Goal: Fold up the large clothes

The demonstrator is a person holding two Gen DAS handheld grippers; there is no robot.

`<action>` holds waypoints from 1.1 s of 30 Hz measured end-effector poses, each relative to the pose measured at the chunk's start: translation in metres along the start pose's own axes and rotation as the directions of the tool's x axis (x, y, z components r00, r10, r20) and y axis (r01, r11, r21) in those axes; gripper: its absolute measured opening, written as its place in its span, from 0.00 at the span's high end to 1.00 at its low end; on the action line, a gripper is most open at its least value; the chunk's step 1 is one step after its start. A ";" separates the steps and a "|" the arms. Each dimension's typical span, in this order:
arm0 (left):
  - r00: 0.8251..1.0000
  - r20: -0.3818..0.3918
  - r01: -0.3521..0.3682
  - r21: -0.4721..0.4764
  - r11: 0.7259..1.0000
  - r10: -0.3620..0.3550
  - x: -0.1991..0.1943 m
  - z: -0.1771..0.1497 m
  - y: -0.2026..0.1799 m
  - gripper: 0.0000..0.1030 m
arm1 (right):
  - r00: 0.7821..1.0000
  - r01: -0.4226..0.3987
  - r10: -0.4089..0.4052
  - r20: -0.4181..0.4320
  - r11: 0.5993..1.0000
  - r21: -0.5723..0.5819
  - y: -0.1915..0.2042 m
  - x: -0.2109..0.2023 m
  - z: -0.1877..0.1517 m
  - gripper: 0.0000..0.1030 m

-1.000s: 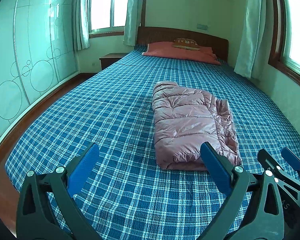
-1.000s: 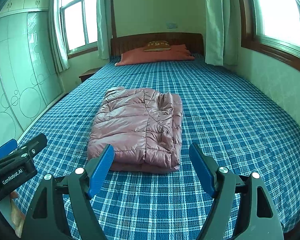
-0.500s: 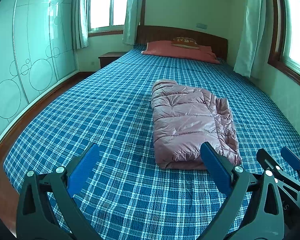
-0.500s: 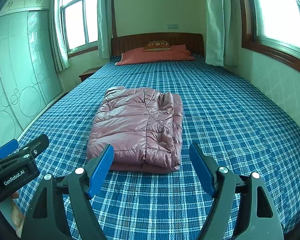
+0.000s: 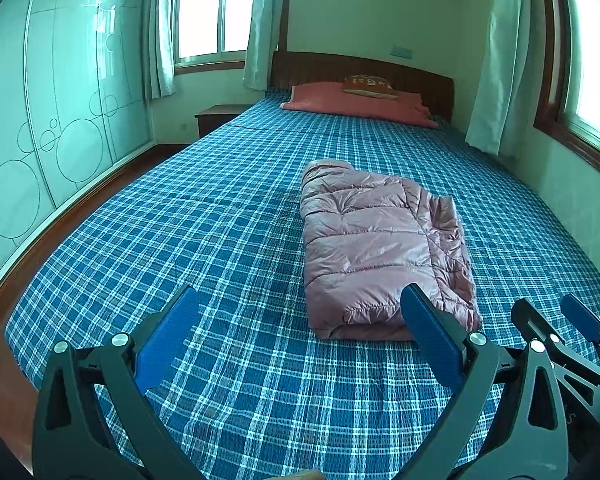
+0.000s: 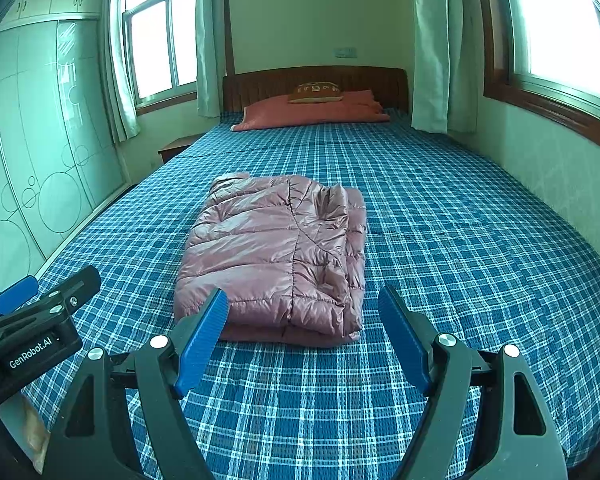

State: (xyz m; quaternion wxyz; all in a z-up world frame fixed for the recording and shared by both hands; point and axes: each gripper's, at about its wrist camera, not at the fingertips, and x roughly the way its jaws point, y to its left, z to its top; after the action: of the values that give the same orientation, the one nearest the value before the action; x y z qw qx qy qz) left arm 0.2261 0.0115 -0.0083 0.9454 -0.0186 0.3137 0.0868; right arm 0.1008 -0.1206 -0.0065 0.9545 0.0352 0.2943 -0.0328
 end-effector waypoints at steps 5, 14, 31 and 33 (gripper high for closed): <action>1.000 0.006 0.006 -0.003 1.000 -0.006 -0.001 0.001 0.001 0.02 | 1.000 0.002 -0.002 0.003 1.000 -0.002 0.000 -0.001 0.001 0.26; 1.000 0.008 0.012 -0.003 1.000 -0.012 -0.002 0.002 0.003 0.02 | 1.000 0.002 -0.002 0.004 1.000 -0.006 -0.001 -0.002 0.000 0.26; 0.999 -0.041 0.027 -0.024 0.999 -0.028 0.015 0.000 0.008 0.02 | 1.000 -0.001 0.001 -0.019 1.000 -0.005 0.001 0.007 -0.005 0.26; 0.999 -0.035 0.020 -0.006 1.000 -0.020 0.018 -0.001 0.006 0.02 | 1.000 -0.003 0.003 -0.024 1.000 -0.004 0.000 0.010 -0.006 0.26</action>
State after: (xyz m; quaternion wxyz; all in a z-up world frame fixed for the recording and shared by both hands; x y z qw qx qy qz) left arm 0.2391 0.0200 -0.0196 0.9405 -0.0259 0.3298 0.0779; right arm 0.1053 -0.1201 -0.0168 0.9511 0.0340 0.3056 -0.0304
